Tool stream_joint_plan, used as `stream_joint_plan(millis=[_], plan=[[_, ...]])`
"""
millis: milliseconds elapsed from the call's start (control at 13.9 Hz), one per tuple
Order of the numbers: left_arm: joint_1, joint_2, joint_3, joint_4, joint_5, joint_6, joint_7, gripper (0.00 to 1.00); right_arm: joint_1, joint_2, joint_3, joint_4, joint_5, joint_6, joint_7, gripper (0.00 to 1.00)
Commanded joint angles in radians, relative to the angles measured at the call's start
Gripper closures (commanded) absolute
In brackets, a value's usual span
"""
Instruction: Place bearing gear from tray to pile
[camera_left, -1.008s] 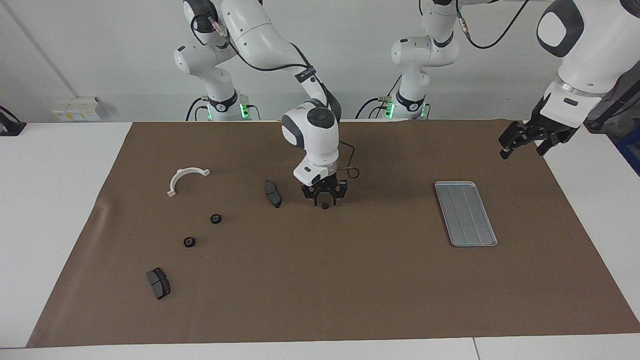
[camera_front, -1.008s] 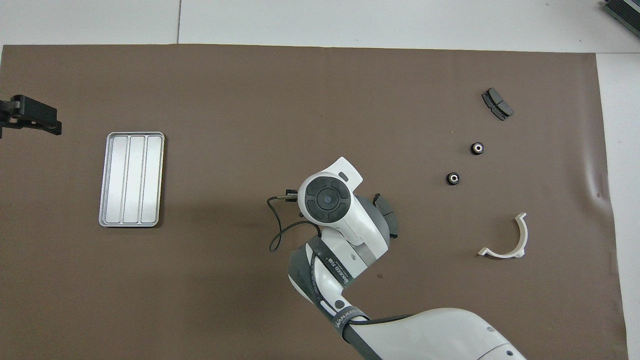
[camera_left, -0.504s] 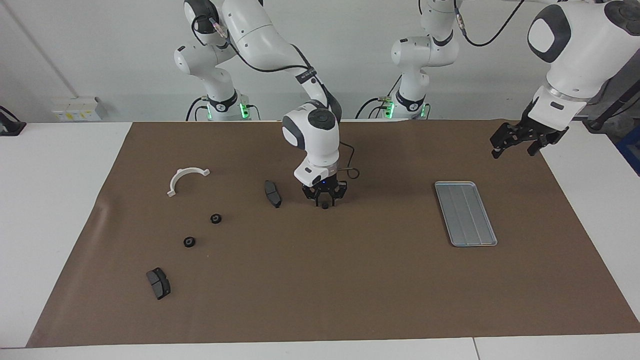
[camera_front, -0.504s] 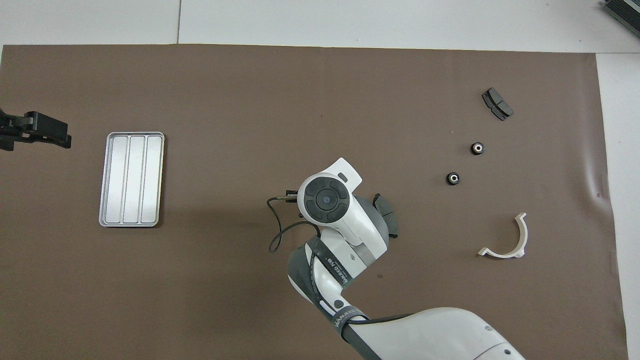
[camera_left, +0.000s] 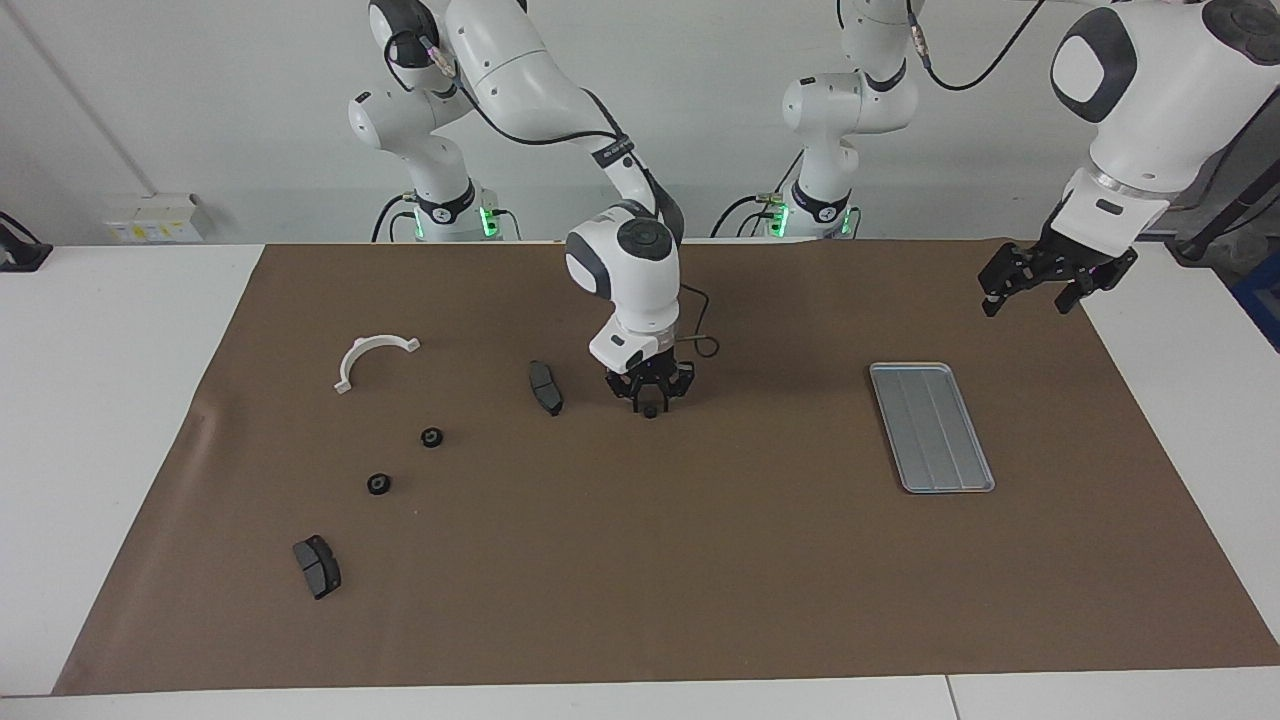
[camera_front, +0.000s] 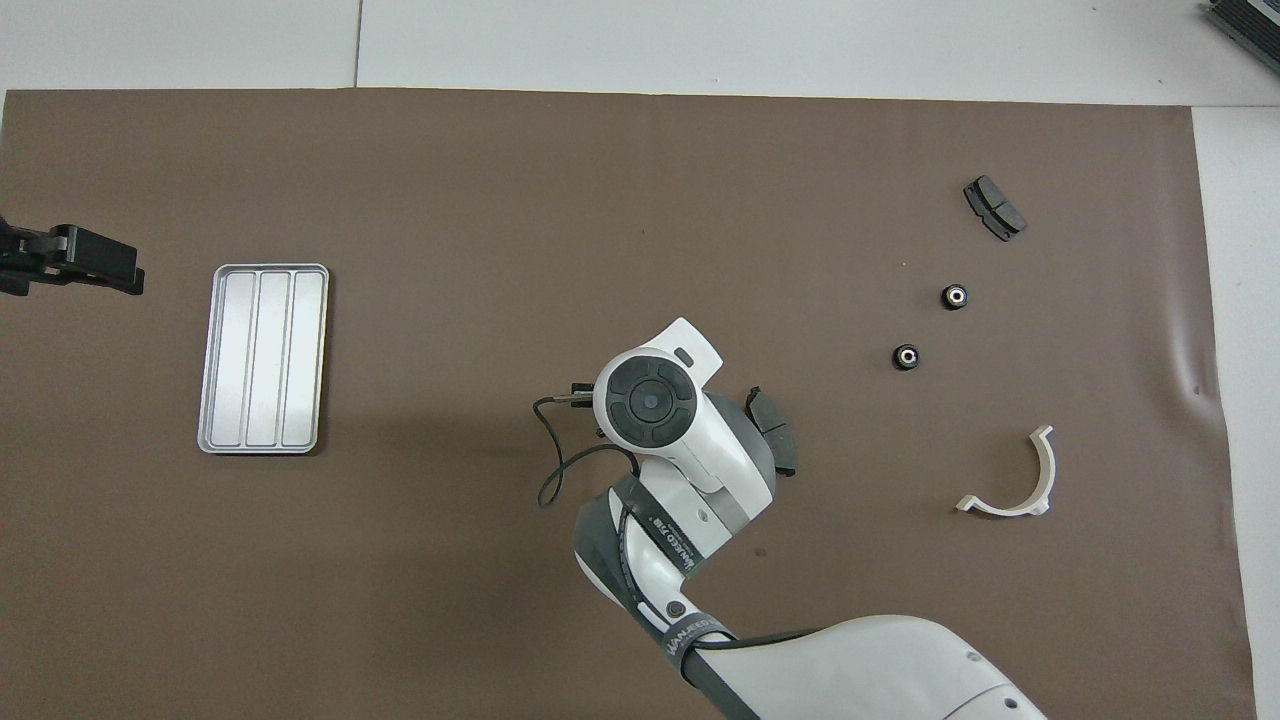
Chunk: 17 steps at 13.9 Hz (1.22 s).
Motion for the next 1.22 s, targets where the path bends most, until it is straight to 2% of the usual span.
stream_joint_plan(millis=[0, 576, 648, 720, 864, 936, 1152], plan=[[-0.024, -0.033, 0.006, -0.052, -0.008, 0.029, 0.017, 0.00, -0.001, -0.001, 0.002, -0.014, -0.019, 0.036, -0.010, 0.50], [-0.015, -0.043, 0.006, -0.064, -0.008, 0.027, 0.032, 0.00, -0.001, -0.004, 0.002, -0.025, -0.020, 0.041, -0.010, 0.52], [-0.021, -0.045, 0.007, -0.064, -0.008, 0.023, 0.034, 0.00, -0.001, -0.004, 0.002, -0.031, -0.020, 0.039, -0.012, 0.56], [-0.023, -0.047, 0.007, -0.064, -0.008, 0.024, 0.034, 0.00, 0.000, -0.005, 0.002, -0.031, -0.020, 0.039, -0.012, 0.66], [-0.021, -0.047, 0.007, -0.064, -0.008, 0.026, 0.034, 0.00, -0.001, -0.005, 0.002, -0.031, -0.022, 0.039, -0.012, 0.94], [-0.018, -0.047, 0.007, -0.064, -0.008, 0.026, 0.034, 0.00, 0.000, -0.005, 0.002, -0.031, -0.022, 0.039, -0.014, 1.00], [-0.015, -0.047, 0.007, -0.064, -0.008, 0.026, 0.034, 0.00, 0.000, -0.005, 0.002, -0.023, -0.020, 0.030, -0.011, 1.00]])
